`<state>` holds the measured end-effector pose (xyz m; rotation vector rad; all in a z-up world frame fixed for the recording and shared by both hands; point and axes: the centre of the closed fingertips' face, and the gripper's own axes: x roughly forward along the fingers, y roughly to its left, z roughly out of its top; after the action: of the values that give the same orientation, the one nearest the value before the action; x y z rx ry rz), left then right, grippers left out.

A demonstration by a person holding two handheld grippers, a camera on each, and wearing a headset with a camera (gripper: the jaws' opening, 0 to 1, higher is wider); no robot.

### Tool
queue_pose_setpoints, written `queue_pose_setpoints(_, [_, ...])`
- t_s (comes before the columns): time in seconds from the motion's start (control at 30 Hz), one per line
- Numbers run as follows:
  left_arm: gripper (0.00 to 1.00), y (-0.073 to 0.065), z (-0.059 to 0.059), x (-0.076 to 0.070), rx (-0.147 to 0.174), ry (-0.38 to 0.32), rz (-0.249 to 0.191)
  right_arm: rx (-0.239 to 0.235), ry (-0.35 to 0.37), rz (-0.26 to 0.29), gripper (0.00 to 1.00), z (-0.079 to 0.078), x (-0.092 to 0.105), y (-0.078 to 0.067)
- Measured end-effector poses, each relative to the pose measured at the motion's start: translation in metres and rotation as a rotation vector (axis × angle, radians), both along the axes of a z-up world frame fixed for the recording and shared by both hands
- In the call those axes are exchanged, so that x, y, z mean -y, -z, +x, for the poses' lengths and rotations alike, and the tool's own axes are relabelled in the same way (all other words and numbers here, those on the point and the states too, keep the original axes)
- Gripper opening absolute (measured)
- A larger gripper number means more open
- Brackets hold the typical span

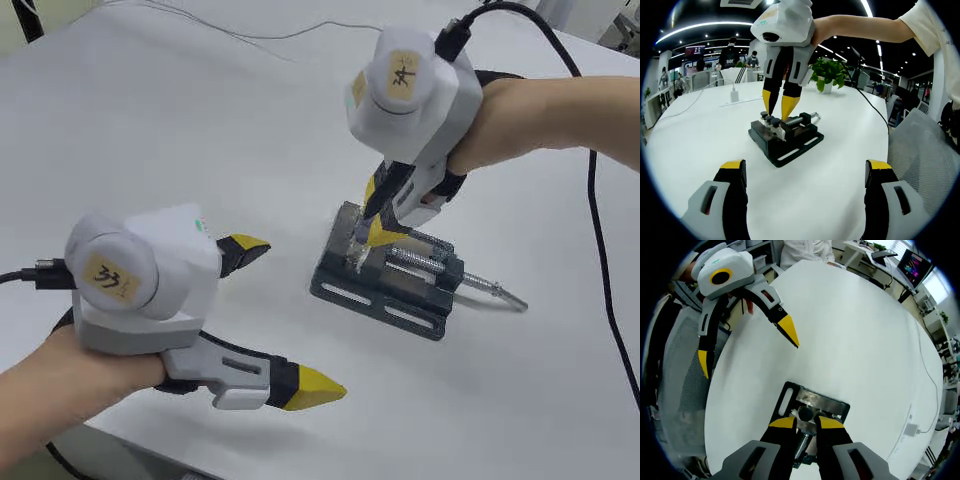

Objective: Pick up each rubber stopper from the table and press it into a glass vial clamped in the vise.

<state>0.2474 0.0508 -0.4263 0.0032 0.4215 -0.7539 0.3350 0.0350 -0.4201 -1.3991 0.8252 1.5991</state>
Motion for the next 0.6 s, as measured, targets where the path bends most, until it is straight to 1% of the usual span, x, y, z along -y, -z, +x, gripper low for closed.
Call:
queue_pose_setpoints(0.07, [0.98,-0.001,0.001,0.0,0.0,-0.001,-0.002,-0.014,0.009,0.005,0.05,0.001,-0.001,-0.001])
queue_pose_setpoints(0.13, [0.98,0.0,0.001,0.0,0.0,0.002,0.001,-0.035,0.027,0.011,0.04,0.0,-0.002,-0.001])
queue_pose_setpoints(0.23, [0.98,0.0,0.001,0.0,-0.002,0.001,-0.001,-0.035,0.03,0.017,0.02,-0.002,-0.002,-0.001])
queue_pose_setpoints(0.33, [0.98,0.001,0.001,0.0,-0.004,0.002,-0.001,-0.049,0.037,0.01,0.01,-0.002,-0.001,0.001])
queue_pose_setpoints(0.6, [0.98,0.005,-0.001,0.0,-0.015,-0.003,-0.007,-0.055,0.032,0.008,0.0,-0.002,-0.004,0.009])
